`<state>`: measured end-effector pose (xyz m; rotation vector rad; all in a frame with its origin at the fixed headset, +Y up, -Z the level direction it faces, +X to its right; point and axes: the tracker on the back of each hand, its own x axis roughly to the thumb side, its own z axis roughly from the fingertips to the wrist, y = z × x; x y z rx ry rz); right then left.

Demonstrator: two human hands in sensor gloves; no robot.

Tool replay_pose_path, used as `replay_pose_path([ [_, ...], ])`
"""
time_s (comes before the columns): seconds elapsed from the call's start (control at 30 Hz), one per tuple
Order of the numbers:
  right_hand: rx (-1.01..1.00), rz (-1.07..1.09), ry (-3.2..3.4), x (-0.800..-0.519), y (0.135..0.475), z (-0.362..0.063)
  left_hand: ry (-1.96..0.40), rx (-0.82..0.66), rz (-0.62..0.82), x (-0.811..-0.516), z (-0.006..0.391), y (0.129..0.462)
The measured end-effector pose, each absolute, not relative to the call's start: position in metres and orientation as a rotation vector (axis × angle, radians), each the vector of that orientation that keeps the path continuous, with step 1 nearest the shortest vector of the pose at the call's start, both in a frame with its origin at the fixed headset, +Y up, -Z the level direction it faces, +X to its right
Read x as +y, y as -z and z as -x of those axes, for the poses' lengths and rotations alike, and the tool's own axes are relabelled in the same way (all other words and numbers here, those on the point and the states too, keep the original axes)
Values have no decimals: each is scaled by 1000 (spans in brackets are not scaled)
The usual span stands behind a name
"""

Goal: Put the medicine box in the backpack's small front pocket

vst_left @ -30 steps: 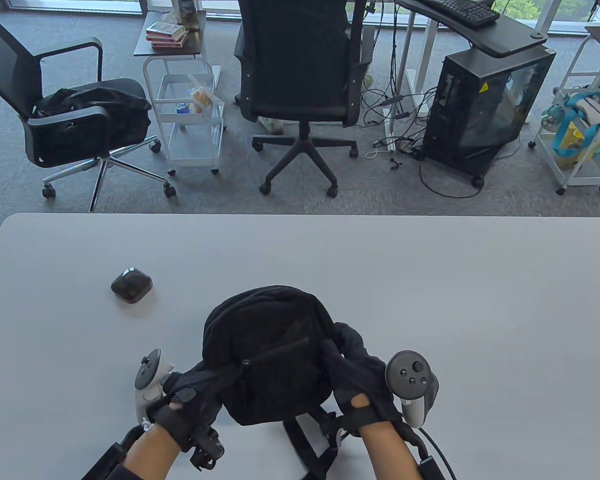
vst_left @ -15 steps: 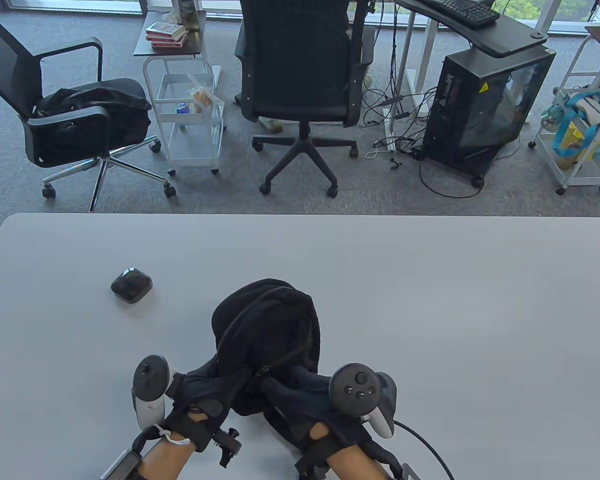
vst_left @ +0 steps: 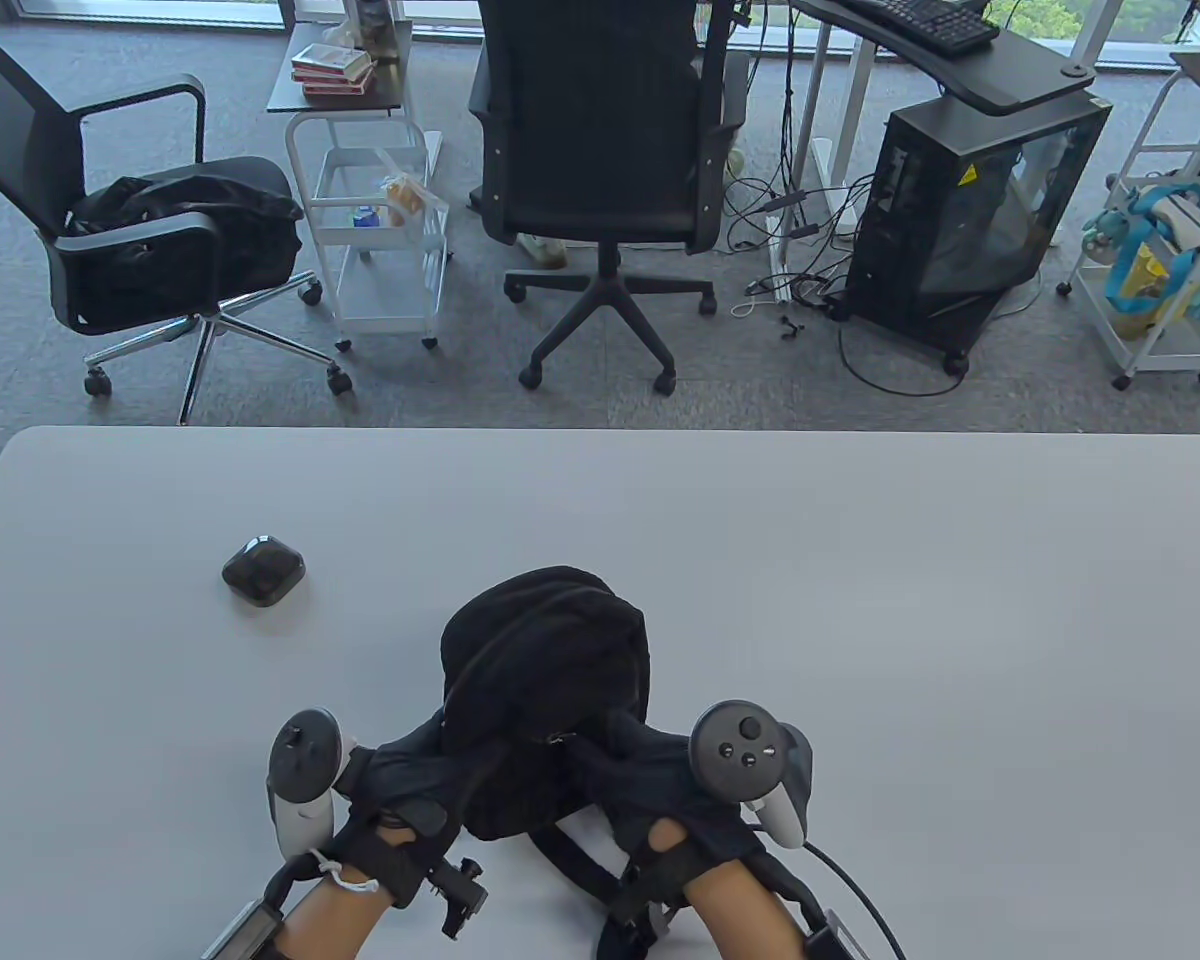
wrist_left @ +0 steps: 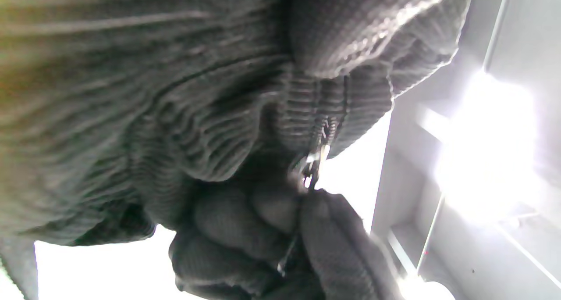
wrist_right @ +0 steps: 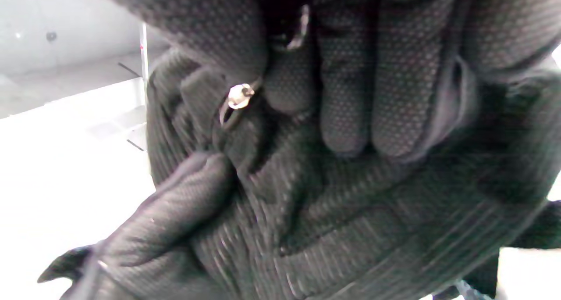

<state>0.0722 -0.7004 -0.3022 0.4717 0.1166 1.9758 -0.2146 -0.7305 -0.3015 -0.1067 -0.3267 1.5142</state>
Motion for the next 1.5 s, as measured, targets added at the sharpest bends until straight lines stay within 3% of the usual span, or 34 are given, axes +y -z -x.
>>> replay_pose_path([
  [0.07, 158, -408, -1965, -707, 311, -89, -1549, -315, 125, -732, 220, 301],
  [0.2, 17, -228, -2097, -721, 327, -125, -1660, -326, 158, -730, 228, 301],
  [0.3, 62, -303, -2128, -728, 328, -124, -1583, -389, 201, -729, 223, 301],
  [0.47, -34, -206, -1800, -732, 320, -129, -1769, -522, 326, -728, 221, 303],
  [0.67, 411, -336, -1252, -752, 320, -111, -1817, -591, 418, -729, 217, 304],
  [0.77, 518, -418, -1119, -751, 318, -94, -1745, -537, 432, -735, 221, 306],
  [0.93, 301, -424, -1147, -732, 315, -90, -1728, -456, 369, -740, 230, 308],
  [1.17, 172, -436, -1081, -713, 312, -101, -1594, -419, 255, -737, 234, 309],
  [1.3, 56, -329, -1097, -712, 314, -116, -1592, -155, -8, -746, 267, 325],
  [1.4, 11, -266, -1115, -712, 316, -123, -1507, 2, -103, -749, 297, 345],
  [1.5, -4, -246, -1133, -713, 316, -127, -1183, 94, -84, -750, 336, 375],
])
